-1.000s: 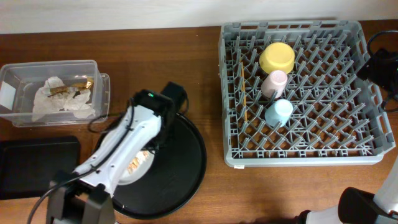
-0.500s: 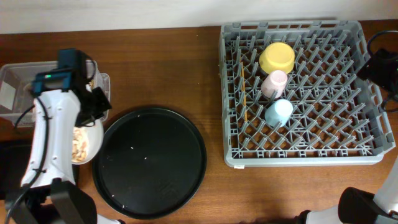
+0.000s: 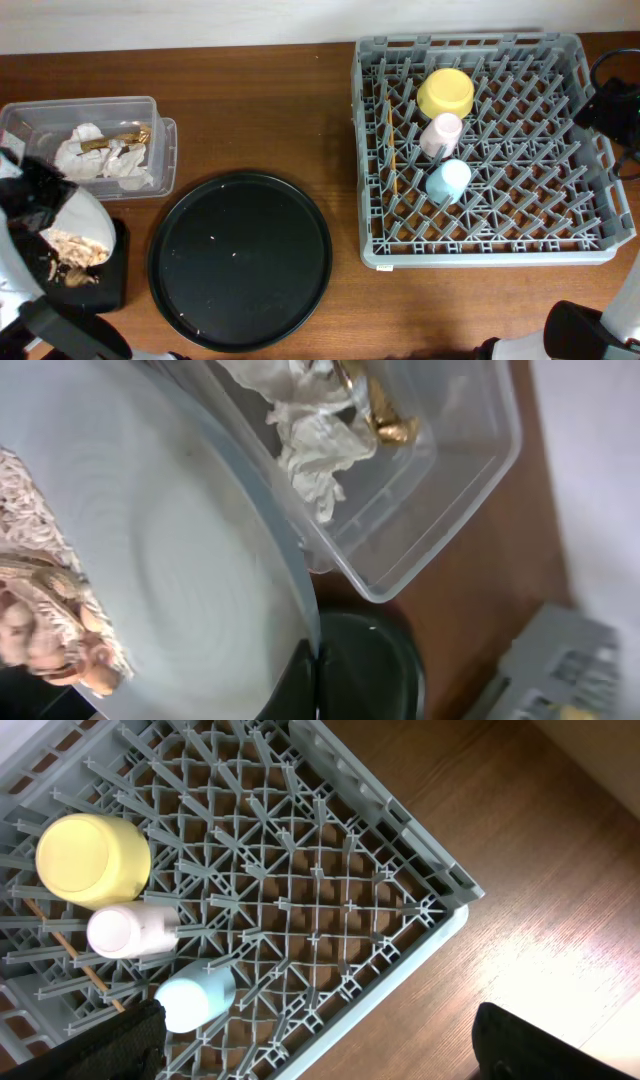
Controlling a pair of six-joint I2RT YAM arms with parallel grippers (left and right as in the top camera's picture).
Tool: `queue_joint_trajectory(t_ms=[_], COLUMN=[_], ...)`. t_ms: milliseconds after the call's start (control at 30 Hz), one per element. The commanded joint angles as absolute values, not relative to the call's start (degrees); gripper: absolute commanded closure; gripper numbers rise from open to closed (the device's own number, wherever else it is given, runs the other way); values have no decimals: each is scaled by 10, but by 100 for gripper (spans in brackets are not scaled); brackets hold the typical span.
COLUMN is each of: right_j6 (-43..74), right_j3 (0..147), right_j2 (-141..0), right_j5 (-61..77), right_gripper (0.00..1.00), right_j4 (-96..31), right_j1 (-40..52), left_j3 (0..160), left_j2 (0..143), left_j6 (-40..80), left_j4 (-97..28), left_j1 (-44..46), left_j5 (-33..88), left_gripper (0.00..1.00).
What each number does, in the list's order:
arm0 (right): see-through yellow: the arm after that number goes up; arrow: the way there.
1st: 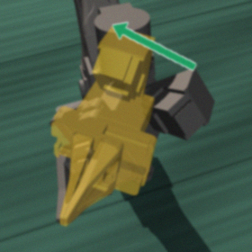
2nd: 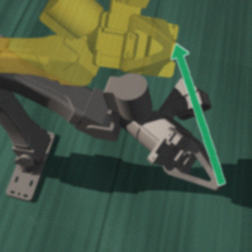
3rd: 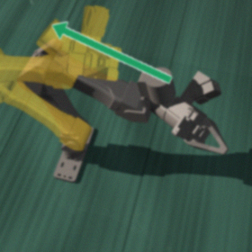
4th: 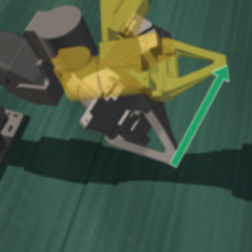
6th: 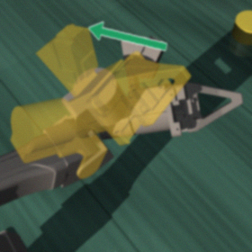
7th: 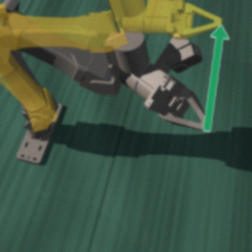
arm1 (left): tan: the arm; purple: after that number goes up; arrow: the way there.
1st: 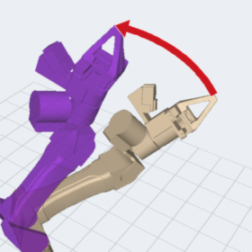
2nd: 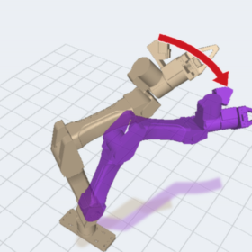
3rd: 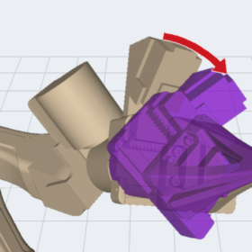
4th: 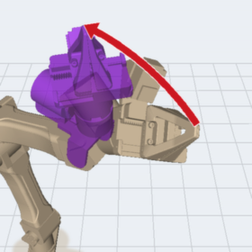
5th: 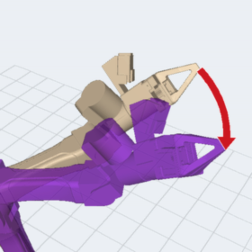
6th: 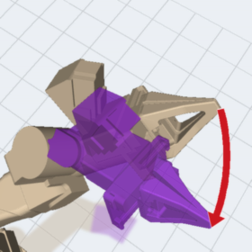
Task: Sort waste into correct bins and load items into the dishwasher rack
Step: 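Tilt the plate to dump food scraps onto the black tray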
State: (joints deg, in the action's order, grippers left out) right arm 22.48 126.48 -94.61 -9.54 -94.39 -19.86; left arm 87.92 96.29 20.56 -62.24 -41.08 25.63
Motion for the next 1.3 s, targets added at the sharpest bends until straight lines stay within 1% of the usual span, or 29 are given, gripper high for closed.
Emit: queue_joint_trajectory(t_ms=[0,100,167,267,333,367,500,567,600,733,767,800,867,900,933,967,1000,1067,1100,1167,1200,1267], right_j6=[228,228,228,228,228,228,228,228,228,228,228,228,228,228,228,228,228,228,228,228,228,228], right_j3=[1264,1264,1264,1264,1264,1264,1264,1264,1264,1264,1264,1264,1264,1264,1264,1264,1264,1264,1264,1264,1264,1264], right_j2=[-947,-947,-947,-947,-947,-947,-947,-947,-947,-947,-947,-947,-947,-947,-947,-947,-947,-947,-947,-947,-947,-947], right_j5=[-96,-96,-96,-97,-97,-97,-97,-96,-97,-96,-96,-96,-97,-96,-97,-97,-96,-97,-96,-97,-97,-96], right_gripper=[1,2,2,2,2,2,2,2,2,2,2,1,2,2,2,2,2,2,2,2,2,2], right_j4=[-945,-945,-945,-945,-945,-945,-945,-945,-945,-945,-945,-945,-945,-945,-945,-945,-945,-945,-945,-945,-945,-945], right_j1=[-199,-200,-200,-199,-200,-200,-200,-199,-200,-199,-200,-200,-199,-200,-200,-200,-200,-200,-200,-199,-199,-200], left_j3=[891,891,890,889,889,889,889,889,889,889,889,889,888,888,888,888,888,888,889,889,889,889], left_j2=[965,965,965,965,965,965,972,974,975,976,977,980,983,983,983,985,985,985,985,985,984,984], left_j6=[198,191,159,152,151,142,131,119,120,121,135,154,151,151,151,152,156,145,143,136,109,101], left_j4=[-612,-613,-618,-642,-637,-635,-609,-635,-615,-607,-591,-613,-611,-656,-642,-599,-632,-634,-652,-644,-699,-727], left_j1=[-475,-530,-561,-587,-603,-611,-613,-614,-614,-618,-618,-620,-620,-628,-634,-635,-638,-639,-640,-638,-637,-633], left_j5=[360,438,478,493,494,517,516,557,523,561,501,483,493,555,575,548,568,573,604,615,668,667], left_gripper=[99,100,100,100,99,100,100,100,99,100,99,100,100,100,100,100,100,100,100,100,100,100])
